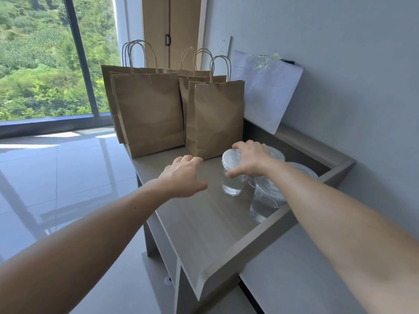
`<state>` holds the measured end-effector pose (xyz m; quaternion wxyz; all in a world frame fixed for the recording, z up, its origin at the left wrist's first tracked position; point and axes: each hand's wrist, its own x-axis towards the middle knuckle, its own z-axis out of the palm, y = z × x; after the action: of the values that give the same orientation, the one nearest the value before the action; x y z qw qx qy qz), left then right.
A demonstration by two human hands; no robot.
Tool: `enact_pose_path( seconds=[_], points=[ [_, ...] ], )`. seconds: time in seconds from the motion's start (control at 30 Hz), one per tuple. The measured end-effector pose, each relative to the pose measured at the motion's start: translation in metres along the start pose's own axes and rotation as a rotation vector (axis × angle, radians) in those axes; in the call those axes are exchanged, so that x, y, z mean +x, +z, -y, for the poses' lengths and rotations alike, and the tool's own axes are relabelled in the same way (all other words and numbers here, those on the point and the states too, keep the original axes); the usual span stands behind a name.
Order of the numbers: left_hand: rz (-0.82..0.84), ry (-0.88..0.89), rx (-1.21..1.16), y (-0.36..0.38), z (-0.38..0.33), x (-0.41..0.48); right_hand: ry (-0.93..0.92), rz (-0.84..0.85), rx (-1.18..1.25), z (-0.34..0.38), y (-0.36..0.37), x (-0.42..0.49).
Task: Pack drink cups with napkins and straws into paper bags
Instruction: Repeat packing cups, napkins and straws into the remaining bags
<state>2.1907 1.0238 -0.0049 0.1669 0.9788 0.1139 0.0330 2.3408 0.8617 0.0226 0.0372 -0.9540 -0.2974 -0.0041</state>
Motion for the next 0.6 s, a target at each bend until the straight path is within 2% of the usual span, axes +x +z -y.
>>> enact_pose_path(
  seconds=[0.33, 0.6],
  points=[
    [-0.109, 0.123, -0.036, -0.033, -0.055, 0.003, -0.033, -0.318, 0.256, -0.018, -0.076, -0.061],
    [-0.13, 0.334, -0.059, -0.033, -0.149, -0.006, 0.134, -0.49, 0.188, -0.089, -0.131, -0.174]
  ],
)
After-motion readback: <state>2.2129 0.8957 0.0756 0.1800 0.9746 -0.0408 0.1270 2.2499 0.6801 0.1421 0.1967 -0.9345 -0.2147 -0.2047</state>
